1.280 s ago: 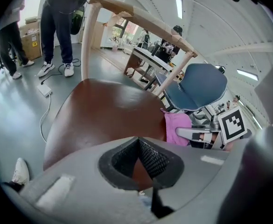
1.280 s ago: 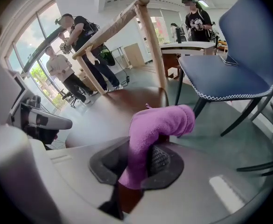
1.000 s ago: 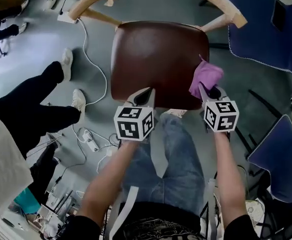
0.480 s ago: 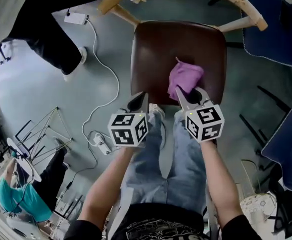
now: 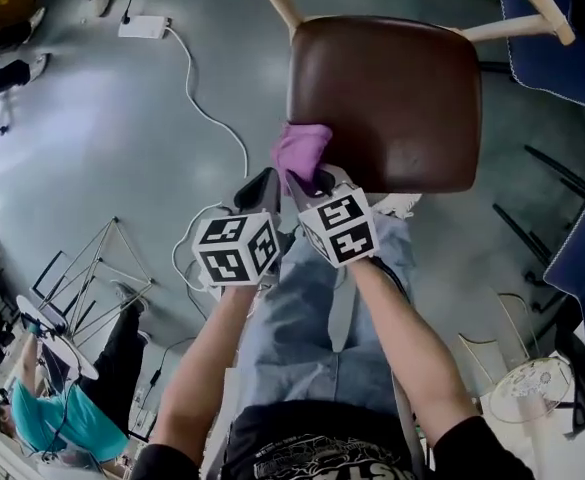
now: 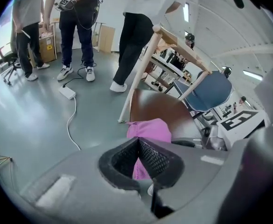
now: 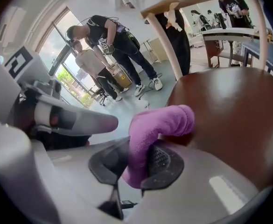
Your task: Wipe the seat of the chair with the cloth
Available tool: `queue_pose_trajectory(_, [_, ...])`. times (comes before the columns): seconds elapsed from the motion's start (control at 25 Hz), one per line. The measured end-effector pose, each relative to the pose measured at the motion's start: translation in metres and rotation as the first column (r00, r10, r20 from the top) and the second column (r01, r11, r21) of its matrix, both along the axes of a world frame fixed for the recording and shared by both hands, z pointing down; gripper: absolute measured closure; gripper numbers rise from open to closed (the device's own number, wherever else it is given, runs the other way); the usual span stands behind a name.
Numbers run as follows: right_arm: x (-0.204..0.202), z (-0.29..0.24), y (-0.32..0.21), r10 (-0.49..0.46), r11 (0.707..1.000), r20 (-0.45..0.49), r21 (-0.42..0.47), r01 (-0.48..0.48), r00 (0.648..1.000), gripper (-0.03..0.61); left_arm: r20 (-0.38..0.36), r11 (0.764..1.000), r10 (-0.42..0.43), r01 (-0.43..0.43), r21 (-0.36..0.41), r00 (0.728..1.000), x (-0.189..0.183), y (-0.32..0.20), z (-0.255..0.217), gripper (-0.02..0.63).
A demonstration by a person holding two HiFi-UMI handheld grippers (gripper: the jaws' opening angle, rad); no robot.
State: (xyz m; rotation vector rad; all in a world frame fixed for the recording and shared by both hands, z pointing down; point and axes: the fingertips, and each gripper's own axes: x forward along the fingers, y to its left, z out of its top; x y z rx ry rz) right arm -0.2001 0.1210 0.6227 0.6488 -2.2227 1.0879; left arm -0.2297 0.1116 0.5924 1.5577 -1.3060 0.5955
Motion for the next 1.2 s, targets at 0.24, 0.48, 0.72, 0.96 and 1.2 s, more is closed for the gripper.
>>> queue_pose_trajectory(0.24, [0.024, 0.016, 0.009, 0.026, 0.999, -0.063, -0.022, -0.027, 0.998, 0.515, -0.045, 1.0, 0.027, -0.027, 0.005, 0.999, 0.016, -0.002, 0.009, 0.62])
queue_pose_trajectory(0.48, [0.077, 0.014, 0.005, 0.106, 0.994, -0.089, -0.027, -0.109, 0.99, 0.515, -0.086, 0.998, 0.059, -0.058, 0.013, 0.995, 0.06, -0.003, 0.008, 0.62])
queue_pose_trajectory(0.72, [0.135, 0.011, 0.003, 0.168, 0.985, -0.109, -0.023, -0.172, 0.98, 0.515, -0.1, 0.996, 0.093, -0.092, 0.015, 0.991, 0.11, -0.003, 0.008, 0.62])
queue_pose_trajectory(0.96, [0.201, 0.011, 0.001, 0.21, 0.977, -0.131, -0.003, -0.212, 0.969, 0.515, -0.116, 0.993, 0.116, -0.114, 0.026, 0.986, 0.167, 0.001, 0.006, 0.62])
queue_pose_trajectory(1.2, [0.278, 0.017, -0.005, 0.242, 0.97, -0.181, 0.014, -0.244, 0.953, 0.515, -0.129, 0.993, 0.122, -0.12, 0.02, 0.984, 0.215, 0.011, 0.008, 0.621])
